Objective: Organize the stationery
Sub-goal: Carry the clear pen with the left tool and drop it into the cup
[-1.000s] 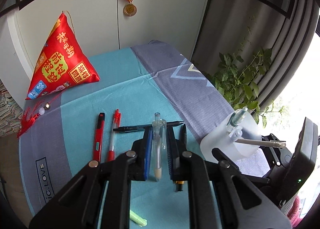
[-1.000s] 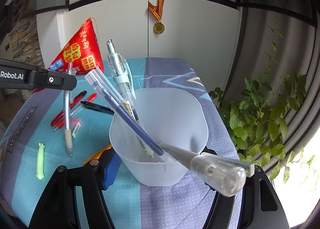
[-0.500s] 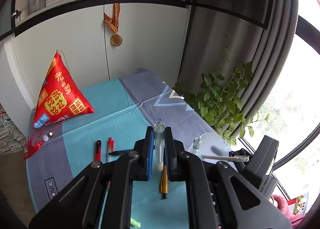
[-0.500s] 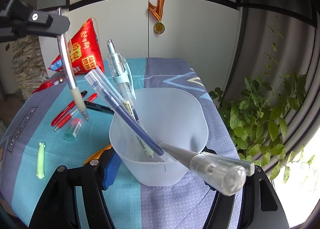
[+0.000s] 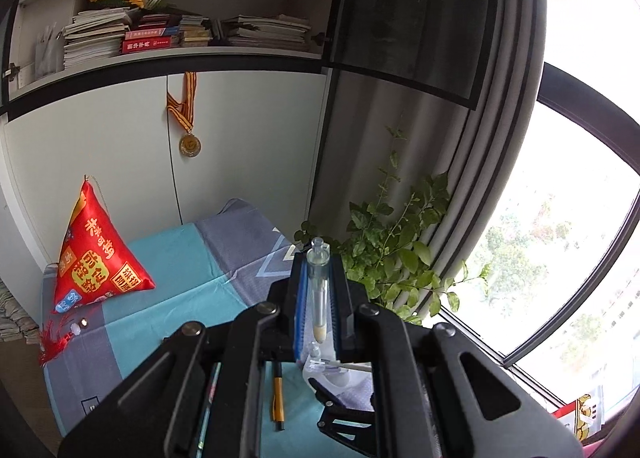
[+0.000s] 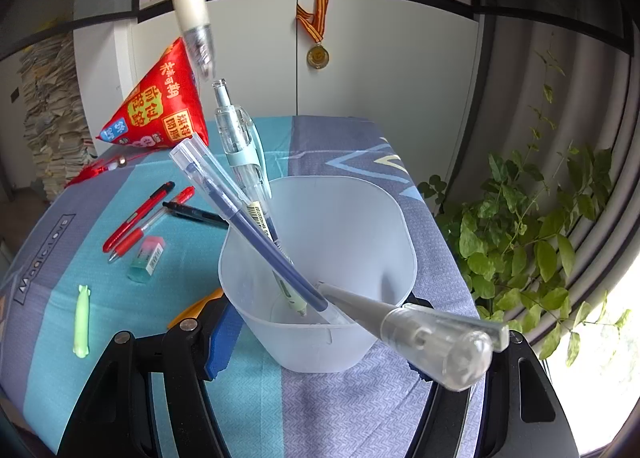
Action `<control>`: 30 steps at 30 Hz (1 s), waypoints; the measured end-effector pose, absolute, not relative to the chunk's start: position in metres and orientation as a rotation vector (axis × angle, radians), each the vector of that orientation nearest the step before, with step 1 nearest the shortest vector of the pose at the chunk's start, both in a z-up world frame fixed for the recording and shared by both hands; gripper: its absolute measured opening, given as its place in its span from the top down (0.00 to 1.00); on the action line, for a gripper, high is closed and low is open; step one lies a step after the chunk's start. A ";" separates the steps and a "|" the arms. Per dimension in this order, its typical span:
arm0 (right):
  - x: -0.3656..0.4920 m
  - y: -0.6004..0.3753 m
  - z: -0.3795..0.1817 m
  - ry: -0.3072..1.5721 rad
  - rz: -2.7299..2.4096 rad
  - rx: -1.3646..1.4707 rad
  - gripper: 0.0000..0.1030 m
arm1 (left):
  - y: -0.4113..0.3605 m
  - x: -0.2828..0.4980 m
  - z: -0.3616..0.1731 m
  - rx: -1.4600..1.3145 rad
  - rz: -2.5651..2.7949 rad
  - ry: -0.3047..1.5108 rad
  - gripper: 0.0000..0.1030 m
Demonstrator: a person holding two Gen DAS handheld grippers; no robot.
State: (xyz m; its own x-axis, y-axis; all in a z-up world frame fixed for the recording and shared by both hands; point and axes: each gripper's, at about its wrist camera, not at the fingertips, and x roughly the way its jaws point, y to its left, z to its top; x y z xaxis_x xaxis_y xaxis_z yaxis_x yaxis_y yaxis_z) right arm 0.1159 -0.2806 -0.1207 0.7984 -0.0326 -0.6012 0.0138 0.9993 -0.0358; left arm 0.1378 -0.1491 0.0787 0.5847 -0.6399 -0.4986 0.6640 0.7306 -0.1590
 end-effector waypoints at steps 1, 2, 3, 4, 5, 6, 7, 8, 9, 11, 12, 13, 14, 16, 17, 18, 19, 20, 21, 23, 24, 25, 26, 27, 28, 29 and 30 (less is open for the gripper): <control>0.116 -0.281 -0.121 0.646 -0.025 -0.029 0.33 | -0.153 0.137 0.079 0.051 -0.771 0.564 0.92; 0.115 -0.281 -0.120 0.645 -0.025 -0.029 0.33 | -0.158 0.137 0.079 0.058 -0.780 0.568 0.92; 0.115 -0.280 -0.120 0.645 -0.025 -0.030 0.33 | -0.161 0.137 0.078 0.063 -0.786 0.574 0.92; 0.115 -0.281 -0.120 0.645 -0.025 -0.030 0.33 | -0.166 0.138 0.075 0.073 -0.791 0.584 0.92; 0.115 -0.281 -0.120 0.645 -0.025 -0.031 0.33 | -0.170 0.138 0.071 0.084 -0.794 0.595 0.92; 0.115 -0.281 -0.120 0.646 -0.024 -0.031 0.33 | -0.173 0.140 0.066 0.094 -0.795 0.607 0.92; 0.115 -0.281 -0.120 0.646 -0.025 -0.030 0.33 | -0.177 0.142 0.061 0.104 -0.796 0.620 0.92; 0.115 -0.280 -0.121 0.645 -0.025 -0.030 0.33 | -0.180 0.143 0.056 0.114 -0.796 0.636 0.92; 0.115 -0.280 -0.121 0.645 -0.025 -0.030 0.33 | -0.182 0.145 0.051 0.121 -0.794 0.651 0.92; 0.115 -0.280 -0.121 0.645 -0.025 -0.030 0.33 | -0.185 0.148 0.043 0.128 -0.792 0.678 0.92; 0.115 -0.281 -0.121 0.645 -0.025 -0.030 0.33 | -0.186 0.149 0.039 0.133 -0.792 0.690 0.92; 0.115 -0.280 -0.121 0.645 -0.025 -0.030 0.33 | -0.187 0.150 0.035 0.139 -0.792 0.701 0.92; 0.115 -0.280 -0.121 0.645 -0.025 -0.030 0.33 | -0.188 0.150 0.032 0.144 -0.790 0.710 0.92; 0.115 -0.280 -0.121 0.645 -0.025 -0.029 0.33 | -0.190 0.151 0.026 0.155 -0.789 0.725 0.92; 0.115 -0.280 -0.121 0.645 -0.025 -0.029 0.33 | -0.191 0.151 0.024 0.158 -0.789 0.732 0.92; 0.115 -0.280 -0.121 0.645 -0.025 -0.029 0.33 | -0.191 0.151 0.021 0.161 -0.790 0.740 0.92; 0.115 -0.280 -0.121 0.645 -0.026 -0.030 0.33 | -0.192 0.152 0.018 0.164 -0.791 0.747 0.92; 0.115 -0.280 -0.121 0.645 -0.026 -0.031 0.33 | -0.192 0.152 0.015 0.169 -0.789 0.755 0.92; 0.115 -0.280 -0.121 0.646 -0.026 -0.030 0.33 | -0.193 0.152 0.013 0.174 -0.784 0.759 0.92; 0.115 -0.280 -0.121 0.645 -0.026 -0.030 0.33 | -0.194 0.153 0.007 0.180 -0.780 0.776 0.92; 0.115 -0.280 -0.121 0.645 -0.026 -0.030 0.33 | -0.194 0.154 0.004 0.180 -0.779 0.786 0.92; 0.115 -0.280 -0.121 0.645 -0.026 -0.030 0.33 | -0.194 0.154 0.002 0.181 -0.779 0.795 0.92; 0.115 -0.280 -0.121 0.645 -0.026 -0.030 0.33 | -0.195 0.155 0.000 0.183 -0.780 0.802 0.92; 0.115 -0.280 -0.121 0.645 -0.025 -0.031 0.33 | -0.195 0.155 -0.002 0.185 -0.780 0.806 0.92; 0.115 -0.280 -0.121 0.645 -0.025 -0.031 0.33 | -0.194 0.154 -0.003 0.186 -0.781 0.809 0.92; 0.115 -0.280 -0.121 0.645 -0.025 -0.031 0.33 | -0.194 0.155 -0.003 0.184 -0.782 0.809 0.92; 0.115 -0.281 -0.121 0.646 -0.026 -0.031 0.33 | -0.194 0.155 -0.003 0.182 -0.783 0.808 0.92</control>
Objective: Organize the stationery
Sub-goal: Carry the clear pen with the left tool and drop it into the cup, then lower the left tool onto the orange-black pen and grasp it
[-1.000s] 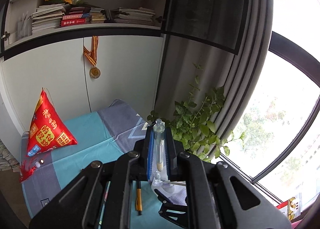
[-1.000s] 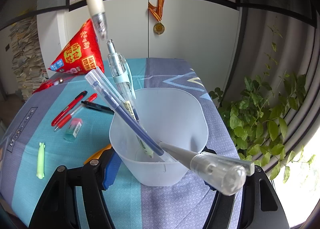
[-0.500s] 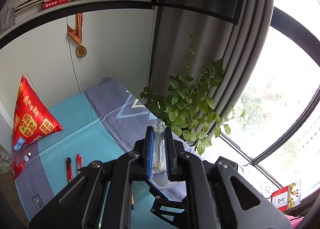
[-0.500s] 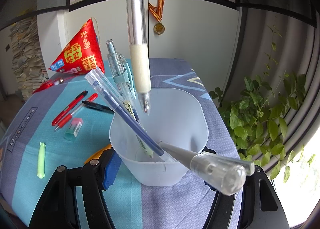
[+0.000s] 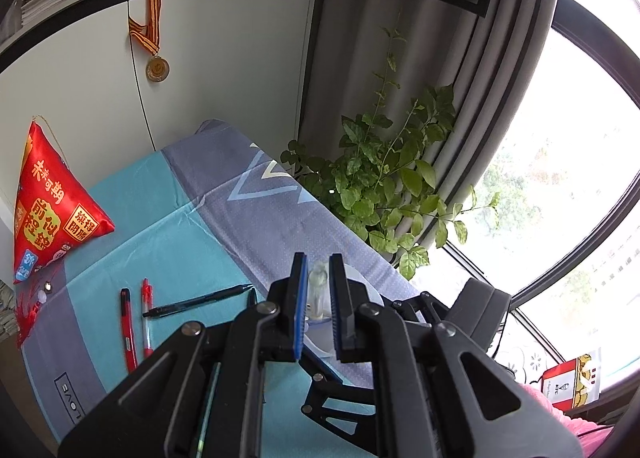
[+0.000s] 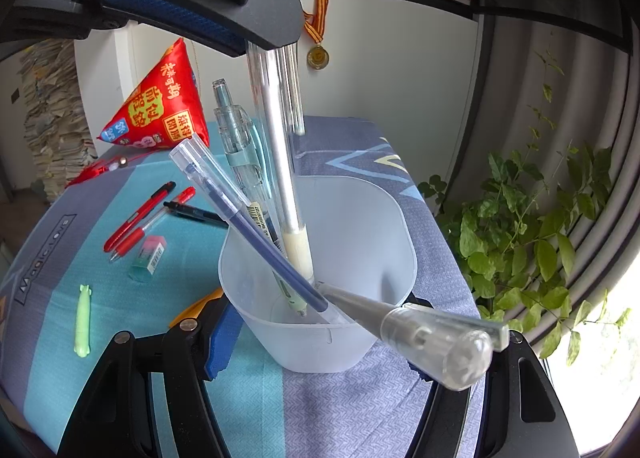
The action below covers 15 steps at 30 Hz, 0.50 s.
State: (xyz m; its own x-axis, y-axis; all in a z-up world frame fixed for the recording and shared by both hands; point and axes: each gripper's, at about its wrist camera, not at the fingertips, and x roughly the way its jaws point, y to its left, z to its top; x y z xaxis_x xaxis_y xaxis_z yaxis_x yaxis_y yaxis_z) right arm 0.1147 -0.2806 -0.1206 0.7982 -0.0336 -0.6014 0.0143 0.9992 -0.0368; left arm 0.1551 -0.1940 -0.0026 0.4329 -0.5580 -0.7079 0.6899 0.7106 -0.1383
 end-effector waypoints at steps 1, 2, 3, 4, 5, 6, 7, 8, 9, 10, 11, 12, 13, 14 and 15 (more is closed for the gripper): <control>0.115 -0.280 -0.120 0.646 -0.026 -0.031 0.33 | -0.194 0.155 -0.002 0.179 -0.784 0.807 0.92; 0.115 -0.280 -0.121 0.647 -0.026 -0.031 0.33 | -0.193 0.155 -0.001 0.174 -0.787 0.805 0.92; 0.115 -0.281 -0.120 0.646 -0.025 -0.030 0.33 | -0.192 0.155 0.000 0.168 -0.790 0.801 0.92; 0.115 -0.280 -0.120 0.647 -0.026 -0.031 0.33 | -0.191 0.155 0.002 0.164 -0.790 0.798 0.92; 0.114 -0.280 -0.120 0.647 -0.025 -0.032 0.33 | -0.189 0.155 0.003 0.159 -0.789 0.793 0.92; 0.114 -0.280 -0.120 0.647 -0.025 -0.031 0.33 | -0.187 0.155 0.005 0.153 -0.788 0.789 0.92; 0.114 -0.281 -0.120 0.648 -0.025 -0.032 0.33 | -0.185 0.155 0.006 0.145 -0.787 0.785 0.92; 0.115 -0.280 -0.120 0.647 -0.025 -0.033 0.33 | -0.181 0.155 0.008 0.136 -0.783 0.779 0.91; 0.115 -0.280 -0.120 0.647 -0.025 -0.033 0.33 | -0.177 0.156 0.009 0.130 -0.775 0.772 0.91; 0.115 -0.280 -0.120 0.648 -0.025 -0.032 0.33 | -0.173 0.157 0.010 0.123 -0.765 0.766 0.91; 0.115 -0.280 -0.120 0.648 -0.025 -0.032 0.33 | -0.169 0.158 0.010 0.117 -0.754 0.762 0.91; 0.115 -0.280 -0.120 0.647 -0.025 -0.032 0.33 | -0.164 0.159 0.010 0.110 -0.743 0.759 0.91; 0.115 -0.280 -0.120 0.647 -0.026 -0.032 0.33 | -0.160 0.161 0.010 0.102 -0.732 0.760 0.90; 0.115 -0.280 -0.120 0.647 -0.026 -0.032 0.33 | -0.155 0.163 0.008 0.093 -0.718 0.763 0.89; 0.115 -0.280 -0.120 0.647 -0.026 -0.033 0.33 | -0.152 0.165 0.007 0.087 -0.707 0.766 0.88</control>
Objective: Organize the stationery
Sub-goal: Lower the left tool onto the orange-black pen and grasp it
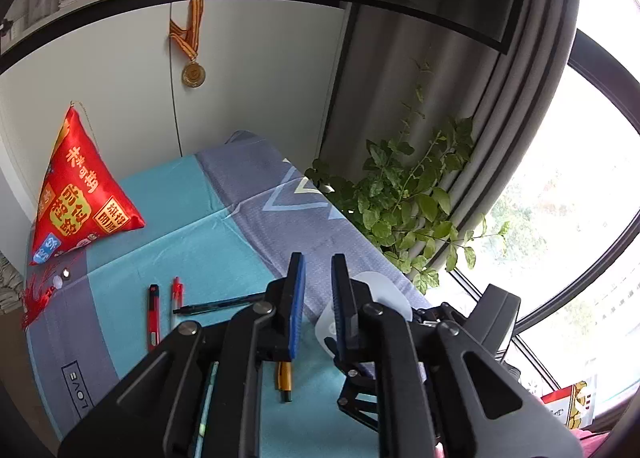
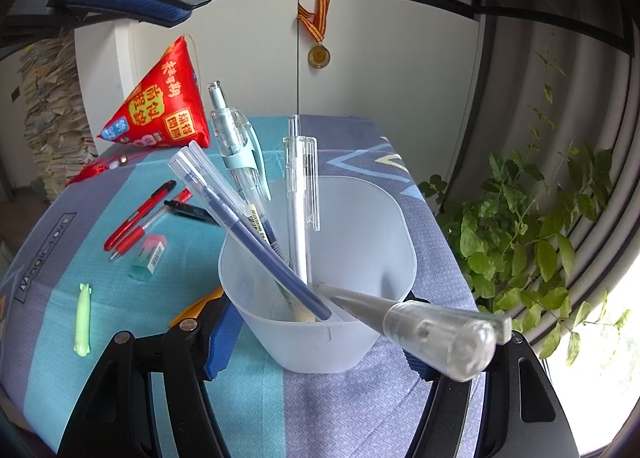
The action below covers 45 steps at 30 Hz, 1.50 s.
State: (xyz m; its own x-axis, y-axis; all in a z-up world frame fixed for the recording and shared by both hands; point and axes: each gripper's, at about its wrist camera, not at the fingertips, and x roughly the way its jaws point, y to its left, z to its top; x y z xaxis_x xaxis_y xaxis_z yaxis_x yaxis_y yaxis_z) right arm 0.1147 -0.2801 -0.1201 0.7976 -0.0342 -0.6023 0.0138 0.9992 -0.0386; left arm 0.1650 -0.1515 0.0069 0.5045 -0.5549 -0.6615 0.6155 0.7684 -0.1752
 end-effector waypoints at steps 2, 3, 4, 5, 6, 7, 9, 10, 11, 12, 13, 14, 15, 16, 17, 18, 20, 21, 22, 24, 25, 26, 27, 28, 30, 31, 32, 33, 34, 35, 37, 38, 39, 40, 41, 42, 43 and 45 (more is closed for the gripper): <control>0.115 -0.279 -0.120 0.647 -0.026 -0.033 0.33 | -0.144 0.169 0.001 0.081 -0.682 0.773 0.84; 0.115 -0.280 -0.120 0.647 -0.025 -0.032 0.33 | -0.141 0.170 -0.002 0.083 -0.668 0.779 0.79; 0.115 -0.279 -0.120 0.647 -0.026 -0.032 0.33 | -0.138 0.171 -0.006 0.084 -0.657 0.785 0.76; 0.115 -0.279 -0.120 0.648 -0.026 -0.032 0.33 | -0.137 0.172 -0.010 0.085 -0.646 0.792 0.72; 0.115 -0.279 -0.120 0.648 -0.026 -0.033 0.33 | -0.136 0.173 -0.015 0.090 -0.634 0.801 0.71; 0.115 -0.279 -0.120 0.647 -0.027 -0.034 0.33 | -0.134 0.174 -0.020 0.095 -0.629 0.810 0.71; 0.115 -0.278 -0.121 0.649 -0.028 -0.035 0.33 | -0.133 0.175 -0.030 0.107 -0.625 0.836 0.71; 0.115 -0.278 -0.121 0.648 -0.027 -0.035 0.33 | -0.132 0.175 -0.036 0.113 -0.625 0.849 0.71; 0.115 -0.278 -0.121 0.648 -0.027 -0.035 0.33 | -0.132 0.175 -0.041 0.121 -0.625 0.859 0.71; 0.115 -0.278 -0.121 0.648 -0.027 -0.035 0.33 | -0.131 0.174 -0.045 0.129 -0.624 0.867 0.71; 0.115 -0.278 -0.121 0.648 -0.027 -0.034 0.33 | -0.130 0.174 -0.051 0.137 -0.623 0.877 0.71; 0.115 -0.277 -0.121 0.649 -0.027 -0.033 0.33 | -0.129 0.173 -0.056 0.141 -0.625 0.886 0.71; 0.115 -0.277 -0.121 0.649 -0.027 -0.034 0.33 | -0.129 0.172 -0.061 0.145 -0.627 0.894 0.71; 0.115 -0.277 -0.121 0.649 -0.028 -0.035 0.33 | -0.128 0.172 -0.066 0.149 -0.629 0.903 0.71; 0.115 -0.276 -0.122 0.649 -0.029 -0.036 0.33 | -0.129 0.170 -0.072 0.155 -0.633 0.912 0.71; 0.115 -0.276 -0.122 0.648 -0.030 -0.037 0.33 | -0.130 0.168 -0.077 0.165 -0.636 0.921 0.71; 0.115 -0.276 -0.122 0.649 -0.029 -0.036 0.33 | -0.134 0.162 -0.089 0.195 -0.648 0.937 0.71; 0.115 -0.276 -0.122 0.649 -0.029 -0.036 0.33 | -0.135 0.159 -0.094 0.208 -0.652 0.942 0.71; 0.115 -0.276 -0.122 0.649 -0.030 -0.036 0.32 | -0.137 0.157 -0.099 0.223 -0.654 0.947 0.71; 0.114 -0.276 -0.122 0.649 -0.031 -0.036 0.32 | -0.139 0.154 -0.108 0.242 -0.655 0.958 0.71; 0.114 -0.276 -0.122 0.649 -0.031 -0.036 0.32 | -0.139 0.153 -0.112 0.247 -0.658 0.970 0.71; 0.114 -0.276 -0.122 0.649 -0.031 -0.036 0.32 | -0.139 0.152 -0.116 0.249 -0.662 0.980 0.71; 0.114 -0.276 -0.122 0.649 -0.032 -0.036 0.32 | -0.139 0.152 -0.119 0.249 -0.665 0.989 0.71; 0.114 -0.276 -0.122 0.650 -0.031 -0.036 0.32 | -0.139 0.151 -0.121 0.249 -0.668 0.996 0.71; 0.113 -0.278 -0.121 0.649 -0.033 -0.036 0.32 | -0.139 0.151 -0.126 0.251 -0.676 1.007 0.71; 0.113 -0.278 -0.121 0.649 -0.033 -0.036 0.32 | -0.139 0.150 -0.129 0.251 -0.680 1.015 0.71; 0.113 -0.278 -0.121 0.650 -0.033 -0.036 0.32 | -0.139 0.150 -0.131 0.251 -0.683 1.025 0.71; 0.113 -0.278 -0.121 0.650 -0.034 -0.036 0.32 | -0.140 0.150 -0.134 0.251 -0.683 1.033 0.71; 0.113 -0.278 -0.121 0.649 -0.033 -0.037 0.32 | -0.140 0.150 -0.136 0.252 -0.680 1.040 0.71; 0.112 -0.278 -0.121 0.649 -0.033 -0.037 0.32 | -0.140 0.151 -0.139 0.254 -0.677 1.047 0.71; 0.113 -0.278 -0.121 0.650 -0.032 -0.036 0.32 | -0.141 0.151 -0.143 0.254 -0.674 1.059 0.71; 0.113 -0.278 -0.121 0.649 -0.033 -0.037 0.32 | -0.141 0.151 -0.145 0.252 -0.674 1.065 0.71; 0.113 -0.278 -0.121 0.650 -0.033 -0.037 0.32 | -0.142 0.152 -0.147 0.252 -0.674 1.069 0.71; 0.112 -0.278 -0.121 0.650 -0.033 -0.037 0.32 | -0.142 0.151 -0.148 0.251 -0.673 1.064 0.71; 0.112 -0.278 -0.121 0.650 -0.033 -0.037 0.32 | -0.142 0.150 -0.147 0.252 -0.674 1.057 0.71; 0.112 -0.278 -0.121 0.649 -0.033 -0.037 0.32 | -0.143 0.150 -0.148 0.255 -0.675 1.056 0.71; 0.113 -0.278 -0.121 0.650 -0.033 -0.036 0.32 | -0.143 0.149 -0.148 0.255 -0.675 1.049 0.72; 0.112 -0.278 -0.121 0.650 -0.033 -0.036 0.32 | -0.144 0.148 -0.148 0.269 -0.676 1.035 0.74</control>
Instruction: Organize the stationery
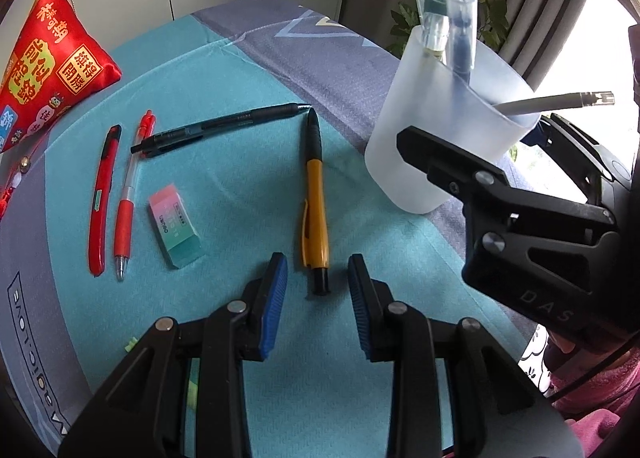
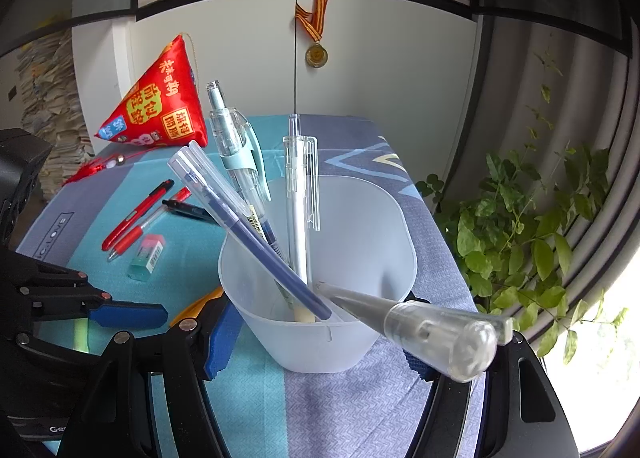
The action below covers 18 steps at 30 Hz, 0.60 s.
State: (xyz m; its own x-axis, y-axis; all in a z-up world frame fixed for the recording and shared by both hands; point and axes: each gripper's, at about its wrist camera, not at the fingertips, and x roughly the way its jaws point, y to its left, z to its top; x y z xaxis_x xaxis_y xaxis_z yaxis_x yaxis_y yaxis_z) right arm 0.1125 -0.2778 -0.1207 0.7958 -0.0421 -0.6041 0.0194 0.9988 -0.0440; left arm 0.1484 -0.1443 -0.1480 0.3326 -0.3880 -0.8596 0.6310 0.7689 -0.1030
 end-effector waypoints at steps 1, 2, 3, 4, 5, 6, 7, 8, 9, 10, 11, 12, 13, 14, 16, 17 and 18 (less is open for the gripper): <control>0.112 -0.278 -0.121 0.649 -0.033 -0.036 0.32 | -0.145 0.147 -0.148 0.279 -0.673 1.027 0.74; 0.112 -0.278 -0.121 0.649 -0.033 -0.036 0.32 | -0.146 0.146 -0.148 0.288 -0.681 1.024 0.87; 0.113 -0.278 -0.121 0.650 -0.033 -0.036 0.32 | -0.146 0.145 -0.148 0.289 -0.687 1.027 0.89; 0.112 -0.278 -0.121 0.650 -0.033 -0.036 0.32 | -0.146 0.145 -0.148 0.278 -0.696 1.033 0.89; 0.112 -0.278 -0.121 0.650 -0.033 -0.037 0.32 | -0.145 0.146 -0.147 0.267 -0.705 1.037 0.90; 0.112 -0.278 -0.121 0.650 -0.034 -0.038 0.32 | -0.144 0.146 -0.145 0.256 -0.715 1.035 0.90; 0.112 -0.278 -0.121 0.650 -0.034 -0.039 0.32 | -0.143 0.146 -0.142 0.249 -0.720 1.025 0.90; 0.112 -0.278 -0.121 0.649 -0.033 -0.038 0.32 | -0.142 0.144 -0.138 0.248 -0.722 1.011 0.90; 0.112 -0.278 -0.121 0.650 -0.032 -0.037 0.32 | -0.141 0.143 -0.134 0.247 -0.723 0.995 0.90; 0.112 -0.278 -0.121 0.650 -0.032 -0.038 0.32 | -0.140 0.142 -0.128 0.246 -0.724 0.976 0.90; 0.112 -0.278 -0.121 0.650 -0.033 -0.037 0.32 | -0.138 0.142 -0.124 0.243 -0.723 0.963 0.90; 0.112 -0.278 -0.121 0.650 -0.033 -0.037 0.32 | -0.137 0.142 -0.119 0.237 -0.723 0.951 0.90; 0.112 -0.278 -0.121 0.650 -0.033 -0.037 0.32 | -0.134 0.142 -0.114 0.228 -0.723 0.939 0.90; 0.112 -0.278 -0.121 0.650 -0.033 -0.038 0.32 | -0.132 0.143 -0.109 0.215 -0.723 0.927 0.90; 0.112 -0.278 -0.121 0.650 -0.033 -0.037 0.32 | -0.127 0.146 -0.100 0.189 -0.722 0.908 0.90; 0.112 -0.278 -0.121 0.650 -0.033 -0.037 0.32 | -0.124 0.147 -0.095 0.176 -0.721 0.900 0.90; 0.112 -0.278 -0.121 0.650 -0.033 -0.037 0.32 | -0.122 0.148 -0.091 0.165 -0.719 0.891 0.90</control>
State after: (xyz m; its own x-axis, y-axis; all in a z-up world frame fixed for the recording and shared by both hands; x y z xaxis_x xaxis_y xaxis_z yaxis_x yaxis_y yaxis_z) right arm 0.1121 -0.2777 -0.1208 0.7956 -0.0423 -0.6043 0.0188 0.9988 -0.0452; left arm 0.1482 -0.1217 -0.0910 0.4145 -0.5036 -0.7580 0.6350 0.7567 -0.1555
